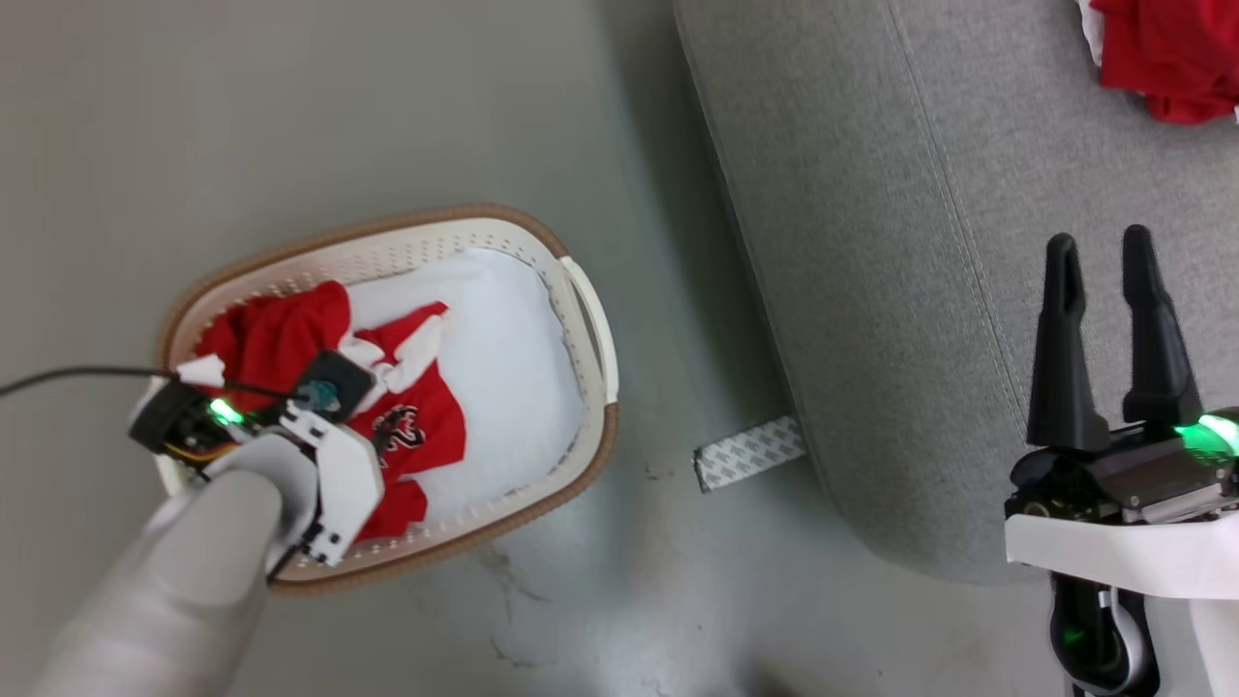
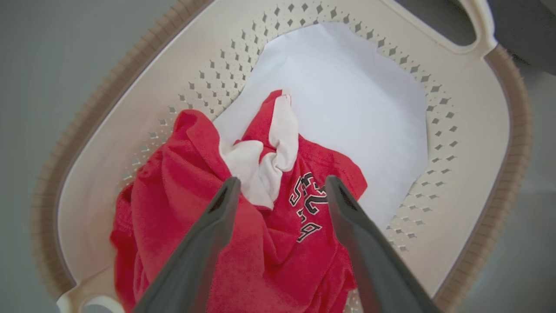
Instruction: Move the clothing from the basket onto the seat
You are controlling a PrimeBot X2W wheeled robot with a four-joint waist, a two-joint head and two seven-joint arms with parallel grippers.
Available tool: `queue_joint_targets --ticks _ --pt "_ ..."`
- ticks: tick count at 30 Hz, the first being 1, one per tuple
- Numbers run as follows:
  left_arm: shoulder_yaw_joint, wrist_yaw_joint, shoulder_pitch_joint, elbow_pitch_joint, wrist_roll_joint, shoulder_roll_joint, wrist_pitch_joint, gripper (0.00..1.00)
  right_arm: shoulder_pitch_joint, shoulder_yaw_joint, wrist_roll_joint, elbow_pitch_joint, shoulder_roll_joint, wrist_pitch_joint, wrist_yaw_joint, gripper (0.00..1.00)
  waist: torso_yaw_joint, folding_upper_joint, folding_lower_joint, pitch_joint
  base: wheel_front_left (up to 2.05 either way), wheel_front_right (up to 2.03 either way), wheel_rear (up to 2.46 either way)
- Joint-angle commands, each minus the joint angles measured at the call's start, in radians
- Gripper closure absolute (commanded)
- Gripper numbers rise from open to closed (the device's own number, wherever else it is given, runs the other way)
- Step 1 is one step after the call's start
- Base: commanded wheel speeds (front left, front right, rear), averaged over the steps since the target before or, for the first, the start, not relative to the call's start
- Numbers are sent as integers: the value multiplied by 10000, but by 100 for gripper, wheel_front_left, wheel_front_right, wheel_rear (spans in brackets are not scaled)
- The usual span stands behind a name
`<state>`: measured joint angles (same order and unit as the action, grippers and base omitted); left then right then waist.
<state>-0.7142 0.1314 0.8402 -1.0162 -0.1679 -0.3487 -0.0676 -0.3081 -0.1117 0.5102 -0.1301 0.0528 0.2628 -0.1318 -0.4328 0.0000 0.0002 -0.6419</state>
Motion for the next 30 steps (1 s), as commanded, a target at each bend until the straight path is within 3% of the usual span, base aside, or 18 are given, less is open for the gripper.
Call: queue_joint_targets --ticks 1,12,21,22,23,25,30 --pt "-107 -17 243 -194 183 -178 115 0 -155 -76 155 12 -37 28 22 0 -307 0 -2 -396 0 0 0" --pt "-1180 -137 1464 -1973 1024 -585 1513 0 -387 -626 862 -24 -37 28 22 0 -1112 0 -2 -1365 0 0 0" --pt "-1940 -130 1743 -2414 1532 -101 2516 0 -384 -661 1073 -92 -36 28 22 0 -1156 0 -2 -1747 0 0 0" --pt "-1966 -144 1752 -2437 1522 -25 2543 5 -389 -664 1073 -93 -36 28 22 0 -1155 0 -2 -1751 0 0 0" --pt "-1985 -167 1756 -2444 1500 50 2503 42 -395 -670 1076 -83 -36 28 22 0 -1155 0 -2 -1749 0 0 0" --pt "-2017 -240 1753 -2464 1465 112 2424 100 -405 -688 1059 -26 -36 28 22 0 -1161 0 -2 -1721 0 0 0" --pt "-1982 -337 1606 -2510 1257 137 1983 100 -529 -812 1059 153 -35 28 22 0 -1219 0 -2 -1492 0 0 0"
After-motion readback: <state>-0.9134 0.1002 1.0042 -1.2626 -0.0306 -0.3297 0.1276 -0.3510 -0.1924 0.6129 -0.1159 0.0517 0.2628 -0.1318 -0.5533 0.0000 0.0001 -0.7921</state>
